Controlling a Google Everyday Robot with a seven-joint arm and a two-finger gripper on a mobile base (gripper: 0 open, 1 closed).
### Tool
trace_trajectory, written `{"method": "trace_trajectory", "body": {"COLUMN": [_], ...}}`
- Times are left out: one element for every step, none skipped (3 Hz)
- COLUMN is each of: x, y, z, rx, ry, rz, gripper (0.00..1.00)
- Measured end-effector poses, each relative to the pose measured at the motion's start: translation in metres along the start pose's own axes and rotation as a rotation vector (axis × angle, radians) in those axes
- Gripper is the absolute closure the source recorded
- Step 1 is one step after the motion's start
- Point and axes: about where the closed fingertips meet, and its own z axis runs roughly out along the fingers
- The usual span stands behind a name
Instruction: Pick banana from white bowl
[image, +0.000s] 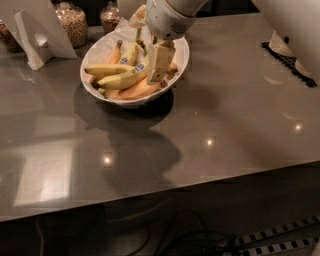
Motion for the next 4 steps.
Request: {"method": "trace_trajectory", "body": {"x": [-0.004,-0.006,-0.006,-0.007], "y": [-0.006,-0.007,-0.005,-0.002], "z": [0.018,0.033,0.044,0.054], "rx": [-0.022,-0.049,-0.073,-0.093], "ry": [-0.037,-0.066,-0.089,-0.108], "rz": [-0.007,-0.009,-0.005,0.0], "gripper": [0.32,0.43,0.39,0.36]}}
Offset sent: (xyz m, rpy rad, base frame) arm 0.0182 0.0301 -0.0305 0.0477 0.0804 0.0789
